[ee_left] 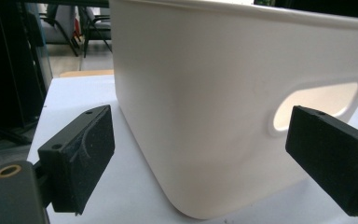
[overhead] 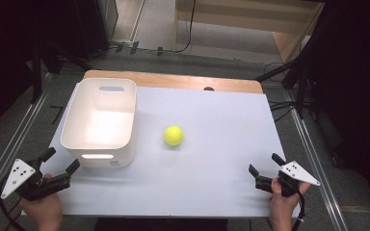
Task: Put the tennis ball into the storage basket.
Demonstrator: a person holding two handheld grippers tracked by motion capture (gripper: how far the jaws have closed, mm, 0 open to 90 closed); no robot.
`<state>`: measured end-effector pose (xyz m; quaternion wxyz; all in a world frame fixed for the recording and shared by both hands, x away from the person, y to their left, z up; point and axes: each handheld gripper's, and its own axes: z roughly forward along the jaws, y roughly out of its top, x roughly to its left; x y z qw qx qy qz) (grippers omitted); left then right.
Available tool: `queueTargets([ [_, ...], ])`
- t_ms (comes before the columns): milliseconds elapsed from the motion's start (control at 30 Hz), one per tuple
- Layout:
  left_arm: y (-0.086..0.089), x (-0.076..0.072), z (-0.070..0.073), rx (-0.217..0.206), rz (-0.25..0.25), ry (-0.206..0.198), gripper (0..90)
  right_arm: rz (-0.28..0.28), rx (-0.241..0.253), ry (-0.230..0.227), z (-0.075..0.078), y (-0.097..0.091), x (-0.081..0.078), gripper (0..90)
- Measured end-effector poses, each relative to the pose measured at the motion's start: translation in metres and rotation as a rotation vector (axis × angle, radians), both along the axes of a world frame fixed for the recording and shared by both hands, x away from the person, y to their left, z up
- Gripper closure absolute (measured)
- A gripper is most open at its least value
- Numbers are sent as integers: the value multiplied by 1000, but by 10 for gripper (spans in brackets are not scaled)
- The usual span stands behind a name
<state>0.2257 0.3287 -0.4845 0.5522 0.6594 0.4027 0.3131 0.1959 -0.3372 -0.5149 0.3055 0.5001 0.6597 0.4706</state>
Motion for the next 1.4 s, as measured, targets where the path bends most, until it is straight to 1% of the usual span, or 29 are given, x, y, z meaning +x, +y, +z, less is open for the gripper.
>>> queueTargets([
  [67, -2, 0, 0, 14, 6, 5, 79, -3, -2, 1, 0, 0, 0, 3],
  [133, -2, 0, 0, 14, 10, 5, 79, 1, -14, 3, 0, 1, 0, 3],
  [200, -1, 0, 0, 11, 9, 2, 79, 1, -14, 4, 0, 1, 0, 3],
  [233, -1, 0, 0, 6, 10, -2, 79, 5, -10, 4, 0, 1, 0, 3],
  [300, -1, 0, 0, 7, 14, 6, 79, 2, 7, 7, 1, 1, 0, 3],
  [333, -1, 0, 0, 3, 10, 1, 79, 2, 9, 6, 1, 1, 0, 3],
  [433, -1, 0, 0, 5, 11, -2, 79, 3, 9, 7, 2, 2, 1, 3],
  [500, -2, 0, 0, 13, 11, 3, 79, 3, 21, 7, 4, 4, 1, 3],
  [667, -4, 0, -1, 27, 8, 2, 79, 20, 0, 13, 8, 11, 2, 3],
  [767, -5, 0, -1, 38, 5, 9, 79, 33, -5, 36, 9, 16, 3, 3],
  [867, -6, 1, -1, 43, 4, 12, 79, 42, -17, 43, 10, 20, 4, 3],
  [900, -6, 1, -1, 42, 5, 11, 79, 49, -19, 44, 14, 22, 6, 3],
  [933, -6, 1, -1, 44, 6, 12, 79, 49, -19, 44, 14, 22, 6, 3],
  [1000, -6, 1, -1, 53, 6, 16, 79, 59, -21, 55, 20, 26, 7, 3],
  [1033, -6, 1, -1, 55, 6, 16, 79, 65, -31, 49, 21, 27, 8, 3],
  [1133, -7, 1, -1, 57, 7, 16, 79, 75, -34, 56, 27, 31, 11, 3],
  [1167, -7, 1, -1, 62, 5, 11, 79, 82, -32, 55, 28, 33, 12, 3],
  [1300, -10, 0, -1, 87, 9, 16, 79, 104, -35, 57, 34, 39, 18, 4],
  [1400, -10, 1, -1, 84, 8, 12, 79, 116, -37, 54, 38, 43, 23, 4],
])
